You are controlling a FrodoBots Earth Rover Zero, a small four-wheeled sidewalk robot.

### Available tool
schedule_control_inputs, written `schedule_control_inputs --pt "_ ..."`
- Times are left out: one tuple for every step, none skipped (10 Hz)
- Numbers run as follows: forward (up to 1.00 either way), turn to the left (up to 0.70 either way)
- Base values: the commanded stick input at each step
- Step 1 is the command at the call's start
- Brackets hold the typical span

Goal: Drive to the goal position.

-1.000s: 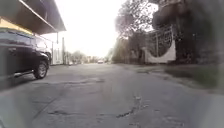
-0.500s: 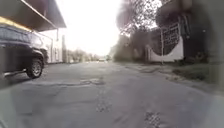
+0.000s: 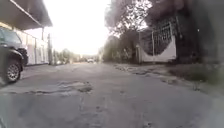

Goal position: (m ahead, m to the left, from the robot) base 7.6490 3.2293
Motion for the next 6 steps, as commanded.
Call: schedule_control_inputs --pt "1.00 0.03" --pt "1.00 0.03" --pt "1.00 0.03" --pt "1.00 0.03" --pt "1.00 0.03" --pt "1.00 0.03"
